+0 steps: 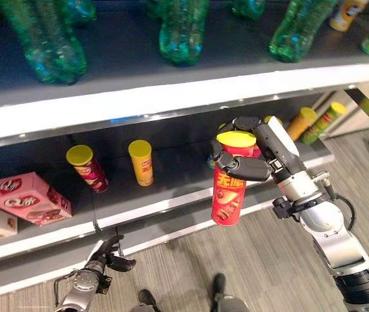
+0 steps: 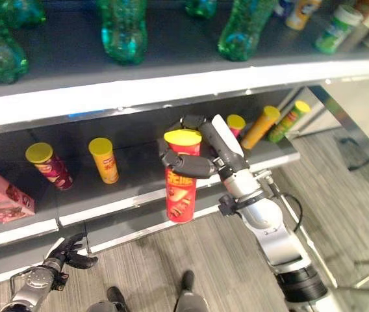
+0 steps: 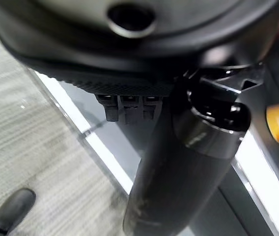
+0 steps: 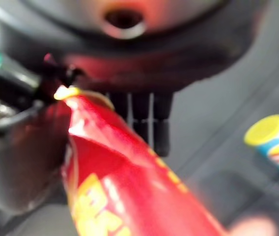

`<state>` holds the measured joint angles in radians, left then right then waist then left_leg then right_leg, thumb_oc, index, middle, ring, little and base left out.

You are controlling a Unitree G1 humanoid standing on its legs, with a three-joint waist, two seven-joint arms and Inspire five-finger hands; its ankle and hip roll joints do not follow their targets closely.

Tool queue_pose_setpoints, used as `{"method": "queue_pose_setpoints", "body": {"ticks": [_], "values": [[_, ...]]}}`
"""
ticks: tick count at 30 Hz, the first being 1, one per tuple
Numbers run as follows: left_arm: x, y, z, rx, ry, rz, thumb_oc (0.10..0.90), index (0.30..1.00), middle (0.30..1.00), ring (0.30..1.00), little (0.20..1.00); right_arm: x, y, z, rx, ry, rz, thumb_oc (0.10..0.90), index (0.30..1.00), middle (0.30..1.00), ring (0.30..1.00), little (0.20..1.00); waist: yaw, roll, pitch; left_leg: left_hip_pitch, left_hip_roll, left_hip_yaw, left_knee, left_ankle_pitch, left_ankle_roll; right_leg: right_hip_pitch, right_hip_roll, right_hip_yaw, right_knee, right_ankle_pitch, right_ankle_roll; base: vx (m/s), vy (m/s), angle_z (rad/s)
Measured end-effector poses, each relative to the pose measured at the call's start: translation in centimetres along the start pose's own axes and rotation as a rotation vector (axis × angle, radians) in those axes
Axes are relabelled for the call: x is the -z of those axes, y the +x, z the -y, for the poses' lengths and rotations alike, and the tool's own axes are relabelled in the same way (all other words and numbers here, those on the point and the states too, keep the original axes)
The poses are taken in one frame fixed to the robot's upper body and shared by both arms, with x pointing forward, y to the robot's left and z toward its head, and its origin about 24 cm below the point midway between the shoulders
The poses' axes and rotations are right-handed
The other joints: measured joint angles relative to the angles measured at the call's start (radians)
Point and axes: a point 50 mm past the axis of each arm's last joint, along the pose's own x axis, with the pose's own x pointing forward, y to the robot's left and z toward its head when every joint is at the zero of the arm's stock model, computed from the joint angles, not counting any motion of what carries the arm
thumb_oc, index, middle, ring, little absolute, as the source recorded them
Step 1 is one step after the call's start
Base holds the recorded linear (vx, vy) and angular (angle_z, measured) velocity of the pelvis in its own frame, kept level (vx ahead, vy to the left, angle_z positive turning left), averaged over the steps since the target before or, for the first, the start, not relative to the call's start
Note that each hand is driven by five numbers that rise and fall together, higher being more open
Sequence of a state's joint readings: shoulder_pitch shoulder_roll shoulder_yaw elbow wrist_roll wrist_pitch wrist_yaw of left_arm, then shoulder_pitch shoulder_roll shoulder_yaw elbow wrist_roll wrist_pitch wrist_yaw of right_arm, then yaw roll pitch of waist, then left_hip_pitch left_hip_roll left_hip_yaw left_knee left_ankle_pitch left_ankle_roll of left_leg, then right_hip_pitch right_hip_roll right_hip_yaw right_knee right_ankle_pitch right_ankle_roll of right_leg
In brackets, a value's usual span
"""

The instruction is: Put the goods on the table back onto the shelves and tidy them up.

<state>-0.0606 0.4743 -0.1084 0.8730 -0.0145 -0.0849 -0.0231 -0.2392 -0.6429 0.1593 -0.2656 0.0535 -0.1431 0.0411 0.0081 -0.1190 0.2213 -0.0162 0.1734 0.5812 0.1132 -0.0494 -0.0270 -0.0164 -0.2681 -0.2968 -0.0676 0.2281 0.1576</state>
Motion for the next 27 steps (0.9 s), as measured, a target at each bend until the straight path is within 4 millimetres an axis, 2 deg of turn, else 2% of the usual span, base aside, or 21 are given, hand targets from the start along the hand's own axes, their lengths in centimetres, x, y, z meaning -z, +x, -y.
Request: {"method": "queue_pose_setpoints", "body": {"ticks": [1,2,3,5,6,8,10,14,16,18,20,22,23,24,25,27], "values": [[0.5,-0.1,-0.6,-0.021,0.003,-0.019,0.800,0.900,0.900,0.900,0.900,0.0,0.1,-0.2,-0.003,0.008,0.003,0.400,0.300,0.300,0.300,0.300,0.006,-0.009,0.005,-0.003,0.003,-0.010,-0.001,0.008,-0.009,0.006,0.003,0.001,0.012,0.007,0.013,0.11,-0.173,0.34],[1.9,-0.6,-1.2,-0.056,-0.020,-0.065,0.800,0.900,0.900,0.900,0.900,0.0,0.0,-0.6,-0.021,0.014,0.000,0.400,0.300,0.300,0.300,0.300,0.006,-0.041,-0.003,-0.001,0.007,-0.032,0.004,0.019,-0.026,0.049,0.020,-0.027,0.003,-0.007,0.028,0.06,-0.097,0.40],[2.4,-0.9,-1.1,-0.058,-0.025,-0.076,0.800,0.900,0.900,0.900,0.900,0.0,0.0,-0.6,-0.027,0.014,-0.001,0.400,0.300,0.300,0.300,0.300,0.006,-0.041,-0.003,0.004,0.009,-0.041,-0.002,0.031,-0.044,0.071,0.034,-0.032,-0.016,-0.017,0.030,0.04,-0.086,0.33],[3.6,-1.5,0.0,-0.020,-0.024,-0.103,0.800,0.900,0.900,0.900,0.900,0.0,0.1,-0.5,-0.025,0.011,-0.001,0.400,0.300,0.300,0.300,0.300,0.005,-0.014,0.000,0.021,0.033,-0.041,-0.038,0.058,-0.061,0.076,0.063,-0.032,-0.018,-0.023,0.024,0.03,-0.053,0.02],[4.8,-2.1,1.6,0.021,-0.042,-0.136,0.800,0.900,0.900,0.900,0.900,0.2,0.0,-0.3,-0.020,0.006,-0.013,0.400,0.300,0.300,0.300,0.300,0.000,0.005,0.000,0.043,0.045,-0.041,-0.082,0.089,-0.076,0.084,0.087,-0.037,-0.022,-0.030,0.012,0.01,-0.032,-0.04],[5.2,-2.4,2.8,0.056,-0.059,-0.147,0.800,0.900,0.900,0.900,0.900,0.4,0.0,-0.1,-0.013,0.002,-0.029,0.400,0.300,0.300,0.300,0.300,-0.006,0.006,0.000,0.057,0.049,-0.040,-0.105,0.107,-0.087,0.089,0.098,-0.055,-0.023,-0.046,-0.012,0.00,0.000,0.00],[5.0,-2.3,3.3,0.072,-0.063,-0.140,0.800,0.900,0.900,0.900,0.900,0.5,-0.1,-0.1,-0.018,0.003,-0.036,0.400,0.300,0.300,0.300,0.300,-0.008,0.005,0.000,0.071,0.049,-0.040,-0.123,0.119,-0.089,0.096,0.103,-0.058,-0.023,-0.051,-0.018,0.00,0.000,0.00],[3.8,-1.9,3.1,0.066,-0.054,-0.093,0.800,0.900,0.900,0.900,0.900,0.5,-0.1,-0.2,-0.021,0.004,-0.036,0.400,0.300,0.300,0.300,0.300,-0.006,0.005,0.000,0.072,0.051,-0.041,-0.124,0.125,-0.090,0.097,0.105,-0.058,-0.023,-0.052,-0.021,-0.06,0.009,0.01],[2.8,-1.4,2.7,0.057,-0.050,-0.064,0.800,0.900,0.900,0.900,0.900,0.5,0.0,-0.3,-0.022,0.006,-0.034,0.400,0.300,0.300,0.300,0.300,-0.008,0.006,0.001,0.038,0.050,-0.048,-0.088,0.120,-0.083,0.074,0.089,-0.058,-0.002,-0.064,-0.025,-0.30,0.047,0.10],[1.0,-0.6,2.7,0.056,-0.032,-0.014,0.800,0.900,0.900,0.900,0.900,0.1,0.5,0.0,-0.017,-0.012,-0.008,0.400,0.300,0.300,0.300,0.300,-0.027,0.032,0.028,-0.082,0.086,-0.085,0.059,0.068,-0.059,-0.016,0.070,-0.058,0.114,-0.101,-0.024,-0.24,0.068,0.28],[-1.3,0.2,2.7,0.062,-0.018,0.053,0.800,0.900,0.900,0.900,0.900,-0.7,1.4,0.5,-0.010,-0.037,0.035,0.400,0.300,0.300,0.300,0.300,-0.028,0.059,0.089,-0.190,0.125,-0.106,0.221,0.002,-0.034,-0.106,0.040,-0.056,0.232,-0.148,-0.035,-0.13,0.052,0.09],[-3.0,0.7,2.4,0.053,-0.019,0.099,0.800,0.900,0.900,0.900,0.900,-1.3,2.0,0.8,-0.006,-0.073,0.060,0.400,0.300,0.300,0.300,0.300,-0.031,0.069,0.141,-0.252,0.132,-0.124,0.324,-0.052,-0.023,-0.136,0.015,-0.058,0.274,-0.192,-0.038,-0.11,0.055,-0.01],[-3.9,1.0,2.1,0.043,-0.017,0.121,0.800,0.900,0.900,0.900,0.900,-1.4,2.1,0.9,-0.004,-0.084,0.065,0.400,0.300,0.300,0.300,0.300,-0.032,0.086,0.179,-0.292,0.148,-0.138,0.390,-0.086,-0.014,-0.160,0.008,-0.058,0.308,-0.194,-0.037,-0.12,0.064,0.04],[-4.1,1.1,1.7,0.032,-0.013,0.128,0.800,0.900,0.900,0.900,0.900,-1.4,2.1,0.9,-0.006,-0.094,0.066,0.400,0.300,0.300,0.300,0.300,-0.031,0.092,0.190,-0.324,0.153,-0.146,0.425,-0.099,-0.010,-0.189,-0.005,-0.056,0.336,-0.201,-0.037,-0.18,0.105,0.08],[-4.4,1.1,1.4,0.025,0.004,0.134,0.800,0.900,0.900,0.900,0.900,-1.6,2.2,1.0,0.000,-0.117,0.075,0.400,0.300,0.300,0.300,0.300,-0.034,0.097,0.195,-0.362,0.154,-0.150,0.460,-0.113,0.009,-0.226,-0.022,-0.058,0.373,-0.218,-0.041,-0.07,0.043,0.11],[-4.9,1.2,1.0,0.012,0.017,0.151,0.800,0.900,0.900,0.900,0.900,-1.8,2.4,1.1,0.023,-0.153,0.081,0.400,0.300,0.300,0.300,0.300,-0.029,0.105,0.218,-0.412,0.138,-0.151,0.492,-0.127,0.029,-0.278,-0.057,-0.062,0.414,-0.220,-0.038,-0.08,0.052,0.12]]}}
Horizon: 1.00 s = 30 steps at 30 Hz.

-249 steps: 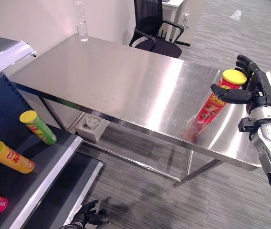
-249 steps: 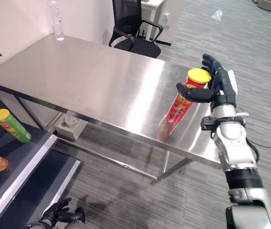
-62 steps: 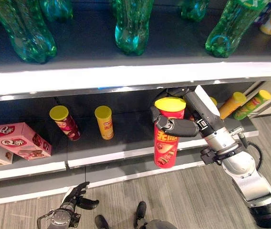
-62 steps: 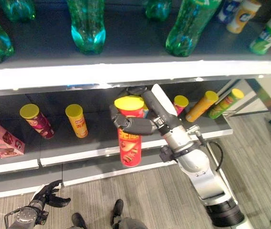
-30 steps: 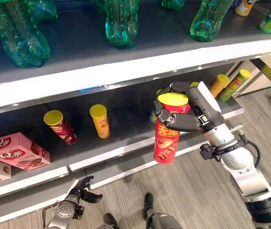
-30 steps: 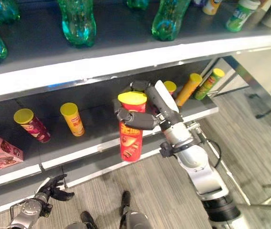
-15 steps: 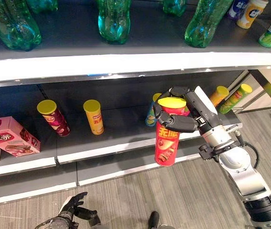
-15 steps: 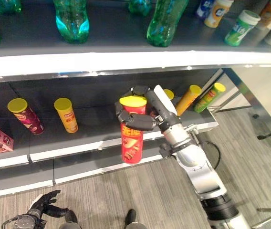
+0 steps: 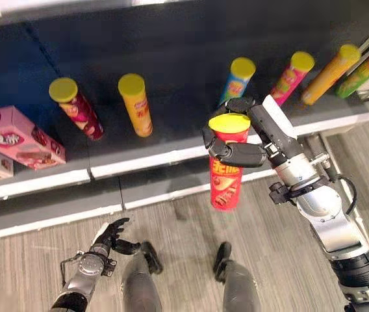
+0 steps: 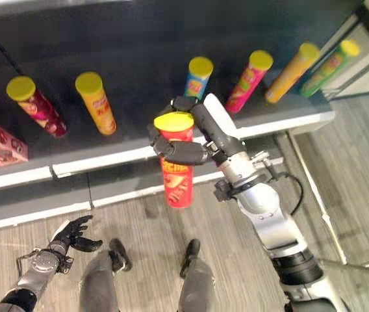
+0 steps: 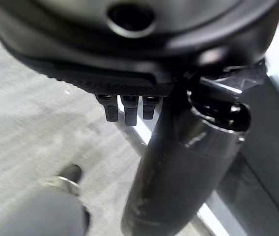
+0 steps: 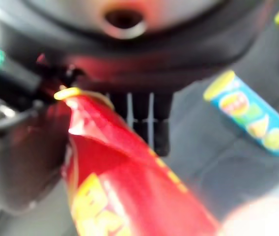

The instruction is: Put the goods on the table back onto the shelves and tidy them up.

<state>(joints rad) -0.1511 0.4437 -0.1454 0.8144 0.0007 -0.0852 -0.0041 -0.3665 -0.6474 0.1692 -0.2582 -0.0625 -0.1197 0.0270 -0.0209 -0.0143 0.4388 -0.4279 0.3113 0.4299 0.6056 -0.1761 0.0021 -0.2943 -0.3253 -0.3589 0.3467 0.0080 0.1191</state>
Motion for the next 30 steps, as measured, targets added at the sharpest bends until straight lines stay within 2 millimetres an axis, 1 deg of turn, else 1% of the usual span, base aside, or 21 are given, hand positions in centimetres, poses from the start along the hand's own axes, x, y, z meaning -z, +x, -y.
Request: {"method": "queue_pose_setpoints", "body": {"ticks": [3,4,6,8,10,11,13,14,15,16,18,19,20,22,23,24,26,27,30], "values": [[0.2,-0.1,-0.3,-0.008,0.006,-0.003,0.800,0.900,0.900,0.900,0.900,-0.2,0.2,0.0,0.007,-0.029,0.009,0.400,0.300,0.300,0.300,0.300,0.010,0.012,0.014,-0.023,-0.008,-0.003,0.017,-0.008,0.013,-0.013,-0.014,-0.005,0.004,0.005,0.004,-0.09,0.053,0.12],[0.3,-0.2,-0.6,-0.020,0.018,-0.007,0.800,0.900,0.900,0.900,0.900,-0.9,0.7,0.4,0.038,-0.078,0.043,0.400,0.300,0.300,0.300,0.300,0.007,0.022,0.020,-0.059,-0.018,-0.012,0.018,-0.005,0.019,-0.040,-0.025,-0.017,0.007,0.006,0.004,-0.06,0.033,0.18],[0.2,-0.1,-0.7,-0.030,0.020,-0.004,0.800,0.900,0.900,0.900,0.900,-1.6,1.2,1.1,0.089,-0.130,0.078,0.400,0.300,0.300,0.300,0.300,0.010,0.036,0.030,-0.090,-0.026,-0.010,0.019,-0.002,0.024,-0.067,-0.035,-0.025,0.007,0.016,0.001,-0.03,0.008,0.14],[0.2,-0.2,-0.6,-0.026,0.023,0.001,0.800,0.900,0.900,0.900,0.900,-2.0,1.6,1.6,0.146,-0.208,0.103,0.400,0.300,0.300,0.300,0.300,0.020,0.053,0.039,-0.105,-0.032,-0.011,0.020,0.004,0.032,-0.070,-0.040,-0.035,0.002,0.025,0.010,-0.02,0.009,0.10],[0.1,-0.2,-0.7,-0.036,0.023,0.006,0.800,0.900,0.900,0.900,0.900,-2.2,1.7,1.9,0.182,-0.256,0.116,0.400,0.300,0.300,0.300,0.300,0.043,0.061,0.043,-0.108,-0.036,-0.012,0.020,0.011,0.044,-0.068,-0.044,-0.046,0.002,0.026,0.013,-0.03,-0.003,0.09],[-0.5,-0.2,-0.6,-0.037,0.029,0.033,0.800,0.900,0.900,0.900,0.900,-2.5,1.8,2.3,0.225,-0.320,0.131,0.400,0.300,0.300,0.300,0.300,0.050,0.065,0.045,-0.115,-0.046,-0.022,0.013,0.013,0.046,-0.072,-0.049,-0.052,0.002,0.026,0.014,-0.03,-0.036,0.23],[-2.4,-0.2,-0.2,-0.020,0.048,0.130,0.800,0.900,0.900,0.900,0.900,-2.9,2.3,3.9,0.350,-0.445,0.157,0.400,0.300,0.300,0.300,0.300,0.064,0.094,0.059,-0.132,-0.060,-0.036,0.006,0.019,0.052,-0.072,-0.058,-0.072,0.002,0.026,0.016,-0.02,-0.040,0.34],[-3.1,-0.2,-0.1,-0.016,0.051,0.169,0.800,0.900,0.900,0.900,0.900,-3.1,2.8,4.8,0.410,-0.513,0.168,0.400,0.300,0.300,0.300,0.300,0.068,0.108,0.063,-0.142,-0.072,-0.045,0.000,0.023,0.056,-0.074,-0.064,-0.079,0.004,0.024,0.019,0.00,-0.033,0.32],[-3.6,-0.3,-0.2,-0.019,0.055,0.191,0.800,0.900,0.900,0.900,0.900,-3.3,3.1,5.4,0.442,-0.557,0.179,0.400,0.300,0.300,0.300,0.300,0.073,0.115,0.066,-0.151,-0.075,-0.050,-0.001,0.023,0.057,-0.078,-0.064,-0.082,0.004,0.024,0.020,0.00,-0.021,0.23],[-3.9,-0.3,-0.6,-0.026,0.063,0.207,0.800,0.900,0.900,0.900,0.900,-3.4,3.4,6.0,0.477,-0.598,0.182,0.400,0.300,0.300,0.300,0.300,0.084,0.116,0.066,-0.157,-0.080,-0.050,-0.005,0.024,0.058,-0.086,-0.065,-0.084,0.004,0.024,0.020,0.00,-0.039,0.15],[-4.0,-0.3,-1.3,-0.051,0.075,0.212,0.800,0.900,0.900,0.900,0.900,-3.6,3.2,6.8,0.549,-0.643,0.180,0.400,0.300,0.300,0.300,0.300,0.099,0.120,0.067,-0.158,-0.093,-0.057,-0.019,0.027,0.060,-0.083,-0.079,-0.092,0.003,0.023,0.022,0.00,-0.045,0.19],[-4.2,-0.4,-1.8,-0.061,0.090,0.225,0.800,0.900,0.900,0.900,0.900,-3.9,3.1,7.7,0.611,-0.684,0.195,0.400,0.300,0.300,0.300,0.300,0.103,0.128,0.067,-0.170,-0.104,-0.061,-0.026,0.028,0.060,-0.088,-0.080,-0.105,-0.002,0.020,0.027,0.02,-0.049,0.21],[-4.3,-0.5,-2.1,-0.066,0.096,0.232,0.800,0.900,0.900,0.900,0.900,-4.4,3.2,8.4,0.660,-0.702,0.208,0.400,0.300,0.300,0.300,0.300,0.113,0.141,0.067,-0.187,-0.107,-0.064,-0.027,0.030,0.062,-0.102,-0.081,-0.106,0.001,0.020,0.027,0.01,-0.088,0.20],[-4.4,-0.5,-2.1,-0.065,0.098,0.234,0.800,0.900,0.900,0.900,0.900,-4.7,3.2,9.1,0.691,-0.738,0.215,0.400,0.300,0.300,0.300,0.300,0.115,0.159,0.069,-0.201,-0.115,-0.079,-0.033,0.035,0.062,-0.107,-0.083,-0.108,0.004,0.018,0.029,0.01,-0.076,0.24],[-4.7,-0.5,-2.1,-0.065,0.095,0.247,0.800,0.900,0.900,0.900,0.900,-4.9,3.1,9.6,0.711,-0.769,0.221,0.400,0.300,0.300,0.300,0.300,0.110,0.170,0.067,-0.213,-0.125,-0.093,-0.041,0.046,0.065,-0.118,-0.088,-0.107,0.015,0.017,0.030,0.01,-0.037,0.48],[-5.1,-0.5,-2.2,-0.067,0.079,0.263,0.800,0.900,0.900,0.900,0.900,-5.0,2.9,10.2,0.744,-0.793,0.223,0.400,0.300,0.300,0.300,0.300,0.111,0.177,0.069,-0.227,-0.139,-0.107,-0.058,0.063,0.064,-0.123,-0.093,-0.108,0.016,0.009,0.041,0.01,-0.042,0.44],[-4.7,-0.6,-2.1,-0.063,0.063,0.253,0.800,0.900,0.900,0.900,0.900,-5.0,2.8,10.4,0.760,-0.793,0.212,0.400,0.300,0.300,0.300,0.300,0.115,0.181,0.068,-0.236,-0.147,-0.108,-0.083,0.079,0.064,-0.142,-0.095,-0.108,0.020,0.008,0.042,0.00,-0.014,0.19],[-4.9,-0.7,-2.1,-0.061,0.063,0.259,0.800,0.900,0.900,0.900,0.900,-5.1,2.8,10.6,0.774,-0.794,0.213,0.400,0.300,0.300,0.300,0.300,0.113,0.184,0.067,-0.245,-0.154,-0.108,-0.097,0.089,0.065,-0.155,-0.098,-0.108,0.017,0.008,0.042,0.00,-0.005,0.05],[-5.4,-0.7,-2.1,-0.062,0.063,0.282,0.800,0.900,0.900,0.900,0.900,-5.7,3.1,11.1,0.810,-0.795,0.232,0.400,0.300,0.300,0.300,0.300,0.114,0.196,0.063,-0.286,-0.152,-0.107,-0.096,0.099,0.065,-0.201,-0.098,-0.104,0.024,0.008,0.042,0.01,-0.048,-0.01]]}}
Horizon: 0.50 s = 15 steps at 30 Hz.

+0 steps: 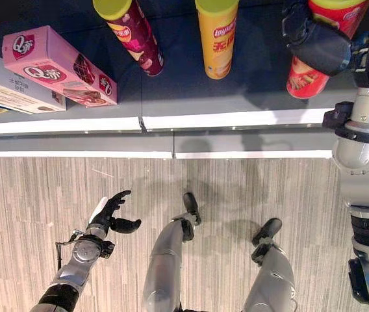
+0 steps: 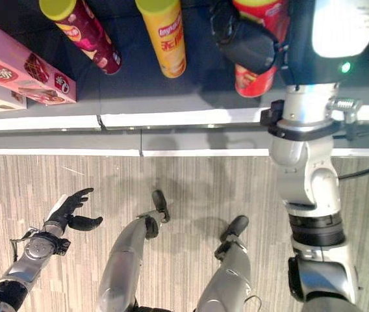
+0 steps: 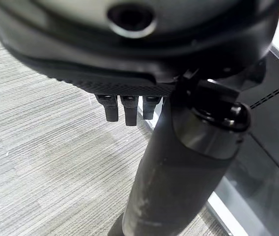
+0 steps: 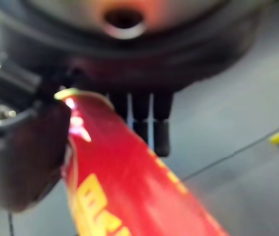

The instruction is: Put the goods on the table back onto the shelves and tidy them up.

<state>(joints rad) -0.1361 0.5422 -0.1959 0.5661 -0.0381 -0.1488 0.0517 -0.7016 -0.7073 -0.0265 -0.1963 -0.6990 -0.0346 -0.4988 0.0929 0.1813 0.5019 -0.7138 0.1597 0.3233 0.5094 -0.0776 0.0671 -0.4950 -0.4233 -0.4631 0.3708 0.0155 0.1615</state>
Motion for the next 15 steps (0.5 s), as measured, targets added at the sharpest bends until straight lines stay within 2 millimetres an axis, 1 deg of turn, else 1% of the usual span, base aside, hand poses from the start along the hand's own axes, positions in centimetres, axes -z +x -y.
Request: {"method": "queue_pose_setpoints", "body": {"ticks": [7,9,13,15], "values": [[-0.6,0.1,-0.2,-0.002,0.004,0.025,0.800,0.900,0.900,0.900,0.900,1.6,-0.4,-0.5,-0.006,-0.044,-0.077,0.400,0.300,0.300,0.300,0.300,-0.006,0.003,-0.002,-0.023,-0.002,-0.001,0.005,0.006,0.004,-0.023,-0.005,0.000,0.012,-0.001,-0.001,0.00,-0.002,0.00],[-0.5,0.1,-0.2,-0.001,0.005,0.021,0.800,0.900,0.900,0.900,0.900,1.7,-0.3,-0.3,0.007,-0.050,-0.082,0.400,0.300,0.300,0.300,0.300,-0.006,0.010,-0.007,-0.039,-0.003,-0.001,0.006,0.008,0.006,-0.039,-0.008,0.001,0.012,-0.001,-0.001,0.00,0.000,0.00],[-0.5,0.1,-0.2,-0.002,0.004,0.020,0.800,0.900,0.900,0.900,0.900,1.8,0.1,0.1,0.051,-0.060,-0.092,0.400,0.300,0.300,0.300,0.300,-0.001,0.034,-0.015,-0.068,-0.009,-0.001,0.001,0.019,0.010,-0.068,-0.013,-0.001,0.014,0.000,-0.001,0.00,-0.024,0.03],[-0.5,0.1,-0.2,-0.002,0.004,0.020,0.800,0.900,0.900,0.900,0.900,1.9,0.1,0.1,0.056,-0.063,-0.096,0.400,0.300,0.300,0.300,0.300,0.002,0.038,-0.017,-0.069,-0.013,-0.001,-0.010,0.026,0.007,-0.073,-0.014,0.000,0.014,0.000,-0.001,0.00,-0.015,0.04]]}}
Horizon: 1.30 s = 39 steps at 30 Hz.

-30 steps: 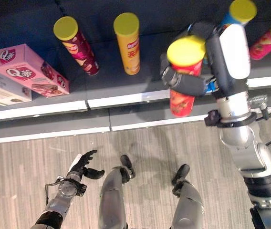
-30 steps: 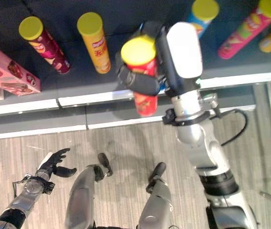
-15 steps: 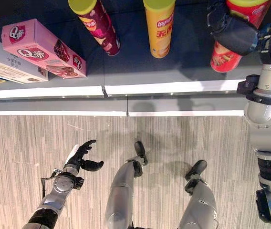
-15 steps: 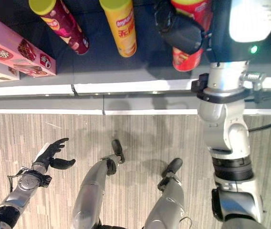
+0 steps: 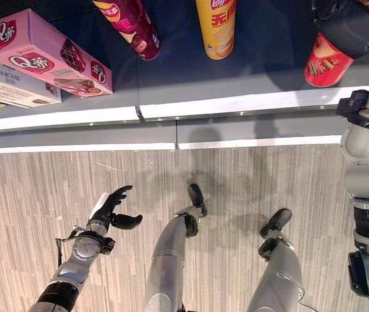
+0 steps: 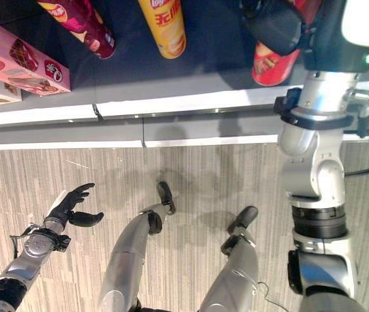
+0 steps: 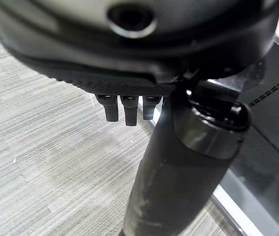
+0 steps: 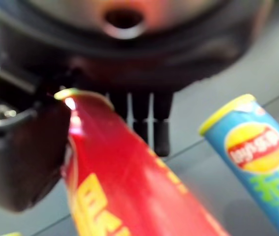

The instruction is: Put the goods on the table back onto the shelves and tidy them up.

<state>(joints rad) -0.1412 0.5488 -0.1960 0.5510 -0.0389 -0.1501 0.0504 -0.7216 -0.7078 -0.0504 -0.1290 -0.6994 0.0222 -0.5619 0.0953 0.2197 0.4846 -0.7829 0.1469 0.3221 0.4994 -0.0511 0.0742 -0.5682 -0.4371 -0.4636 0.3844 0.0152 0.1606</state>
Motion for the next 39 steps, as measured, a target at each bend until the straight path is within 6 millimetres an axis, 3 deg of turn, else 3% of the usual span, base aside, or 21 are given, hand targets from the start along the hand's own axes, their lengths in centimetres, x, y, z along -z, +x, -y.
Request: {"method": "queue_pose_setpoints", "body": {"ticks": [17,28,39], "values": [[-0.1,0.0,-0.1,-0.001,0.001,0.005,0.800,0.900,0.900,0.900,0.900,-0.1,1.9,0.4,0.076,-0.001,-0.007,0.400,0.300,0.300,0.300,0.300,0.010,0.007,-0.004,0.000,-0.007,-0.001,-0.023,0.011,-0.002,-0.004,-0.002,-0.003,-0.003,0.000,0.000,0.00,-0.003,0.01],[0.0,0.0,-0.5,-0.007,0.013,0.004,0.800,0.900,0.900,0.900,0.900,1.2,3.0,0.3,0.103,-0.048,-0.051,0.400,0.300,0.300,0.300,0.300,0.050,0.025,-0.014,0.001,-0.055,-0.011,-0.106,0.056,0.005,-0.015,-0.032,-0.030,-0.004,0.000,0.000,0.02,0.006,0.10],[-0.4,0.1,-1.3,-0.021,0.010,0.025,0.800,0.900,0.900,0.900,0.900,2.2,3.6,-0.1,0.136,-0.051,-0.113,0.400,0.300,0.300,0.300,0.300,0.053,0.025,-0.014,0.000,-0.083,-0.019,-0.180,0.103,0.007,-0.038,-0.049,-0.048,-0.002,0.000,0.001,0.01,0.004,0.06]]}}
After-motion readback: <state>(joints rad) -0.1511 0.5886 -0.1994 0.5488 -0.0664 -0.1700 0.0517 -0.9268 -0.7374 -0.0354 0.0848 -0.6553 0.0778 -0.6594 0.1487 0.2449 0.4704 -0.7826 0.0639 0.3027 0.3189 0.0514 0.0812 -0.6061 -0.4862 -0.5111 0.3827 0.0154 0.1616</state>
